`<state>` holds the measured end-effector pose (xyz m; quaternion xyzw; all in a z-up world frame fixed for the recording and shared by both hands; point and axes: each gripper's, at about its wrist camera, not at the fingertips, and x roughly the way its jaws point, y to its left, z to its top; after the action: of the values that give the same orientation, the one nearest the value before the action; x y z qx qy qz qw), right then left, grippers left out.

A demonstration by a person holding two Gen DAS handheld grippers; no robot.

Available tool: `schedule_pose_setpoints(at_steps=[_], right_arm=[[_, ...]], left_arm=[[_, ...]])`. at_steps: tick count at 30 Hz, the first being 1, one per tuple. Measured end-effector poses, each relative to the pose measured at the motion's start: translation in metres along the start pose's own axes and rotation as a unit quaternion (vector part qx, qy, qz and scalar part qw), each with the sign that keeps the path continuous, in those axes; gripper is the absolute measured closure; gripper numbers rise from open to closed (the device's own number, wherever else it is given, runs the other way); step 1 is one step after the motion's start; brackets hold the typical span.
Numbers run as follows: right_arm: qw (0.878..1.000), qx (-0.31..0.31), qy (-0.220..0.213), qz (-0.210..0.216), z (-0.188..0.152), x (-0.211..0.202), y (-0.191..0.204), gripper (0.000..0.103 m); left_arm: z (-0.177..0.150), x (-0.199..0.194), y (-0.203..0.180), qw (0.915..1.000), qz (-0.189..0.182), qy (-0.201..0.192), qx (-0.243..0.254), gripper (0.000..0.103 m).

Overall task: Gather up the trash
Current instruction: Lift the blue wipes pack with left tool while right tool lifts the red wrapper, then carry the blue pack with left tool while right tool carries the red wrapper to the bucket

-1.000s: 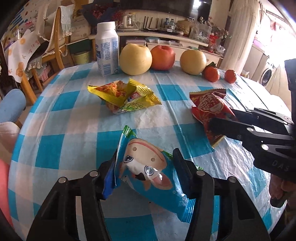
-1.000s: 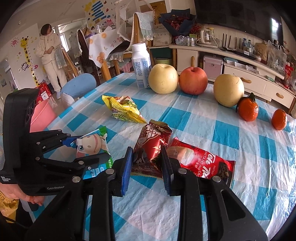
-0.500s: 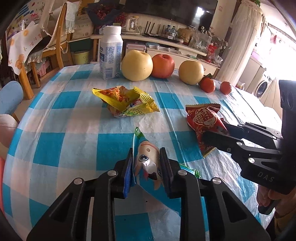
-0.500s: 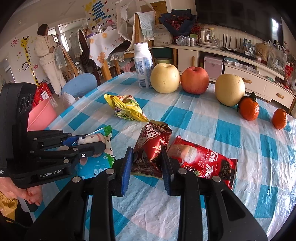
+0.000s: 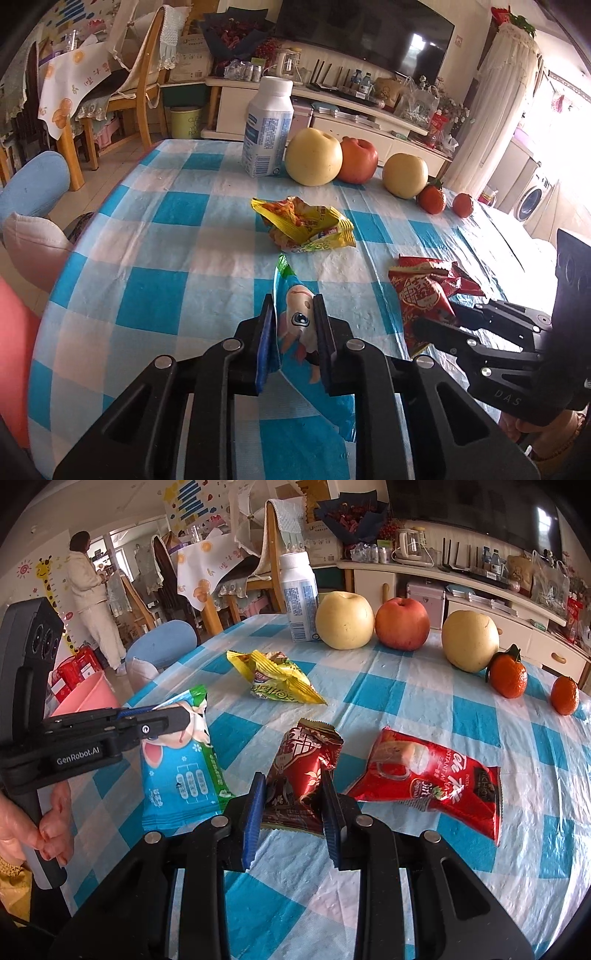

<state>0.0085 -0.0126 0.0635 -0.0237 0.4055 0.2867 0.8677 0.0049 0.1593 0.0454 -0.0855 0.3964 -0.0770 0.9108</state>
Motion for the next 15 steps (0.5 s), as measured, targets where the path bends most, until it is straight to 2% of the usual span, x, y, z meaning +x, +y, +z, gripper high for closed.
schedule_pose_setpoints(at_steps=[15], right_arm=[[1.000, 0.023, 0.011, 0.002, -0.013, -0.002, 0.030, 0.072]], left_arm=[[0.013, -0.041, 0.038, 0.9979, 0.007, -0.049, -0.041, 0.082]])
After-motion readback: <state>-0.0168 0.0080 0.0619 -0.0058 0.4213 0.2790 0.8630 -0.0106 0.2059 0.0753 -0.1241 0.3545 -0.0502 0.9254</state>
